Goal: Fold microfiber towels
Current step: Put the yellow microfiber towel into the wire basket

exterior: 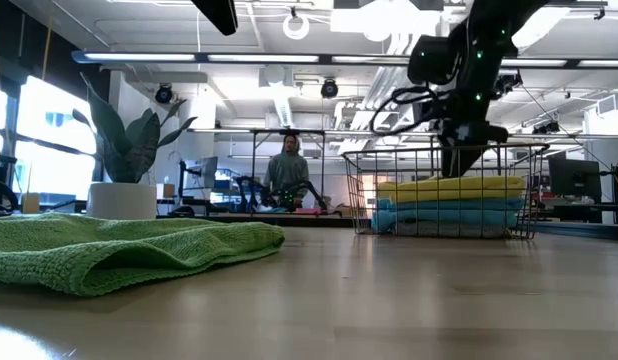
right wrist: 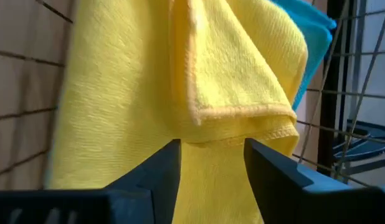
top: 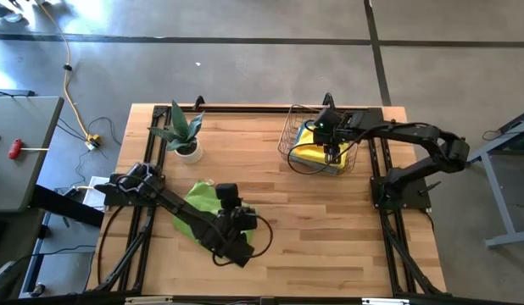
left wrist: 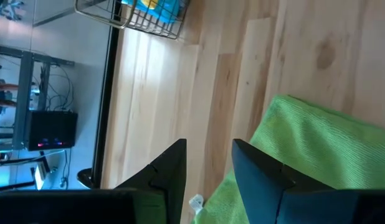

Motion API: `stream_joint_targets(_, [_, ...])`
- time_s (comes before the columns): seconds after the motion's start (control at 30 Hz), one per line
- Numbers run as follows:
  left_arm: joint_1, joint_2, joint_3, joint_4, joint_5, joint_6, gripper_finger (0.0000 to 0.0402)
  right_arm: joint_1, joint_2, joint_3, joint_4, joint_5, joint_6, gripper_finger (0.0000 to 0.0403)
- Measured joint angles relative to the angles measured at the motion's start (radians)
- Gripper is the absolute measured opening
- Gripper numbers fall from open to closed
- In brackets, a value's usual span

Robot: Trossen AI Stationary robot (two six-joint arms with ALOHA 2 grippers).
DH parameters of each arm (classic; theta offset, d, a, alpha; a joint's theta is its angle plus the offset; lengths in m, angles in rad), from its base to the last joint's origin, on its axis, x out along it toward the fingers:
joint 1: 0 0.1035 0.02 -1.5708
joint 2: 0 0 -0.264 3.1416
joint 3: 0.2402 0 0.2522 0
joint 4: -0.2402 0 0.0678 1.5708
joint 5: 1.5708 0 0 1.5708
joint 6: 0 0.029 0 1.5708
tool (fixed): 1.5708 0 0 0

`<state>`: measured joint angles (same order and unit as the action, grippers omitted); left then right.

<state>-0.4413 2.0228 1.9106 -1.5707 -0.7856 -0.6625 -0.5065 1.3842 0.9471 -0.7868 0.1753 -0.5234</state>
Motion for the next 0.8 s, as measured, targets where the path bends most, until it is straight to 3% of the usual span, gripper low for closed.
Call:
stream_joint_targets(0.27, [-0.011, 0.0, 0.0, 0.0, -0.004, -0.008, 0.0117, -0.019, 0.009, -0.048, 0.103, 0.018, -0.035, 0.0125])
stream_joint_targets(0.57, [-0.01, 0.0, 0.0, 0.0, -0.055, -0.013, 0.0117, -0.024, 0.016, -0.044, 0.497, 0.03, -0.007, 0.0094])
stream_joint_targets(0.67, [-0.01, 0.0, 0.0, 0.0, -0.056, -0.016, 0.0117, -0.024, 0.009, -0.015, 0.474, 0.075, 0.026, 0.0094])
stream_joint_targets(0.8, [-0.01, 0.0, 0.0, 0.0, -0.056, -0.015, 0.0117, -0.025, -0.014, 0.045, 0.239, 0.106, 0.031, 0.0094])
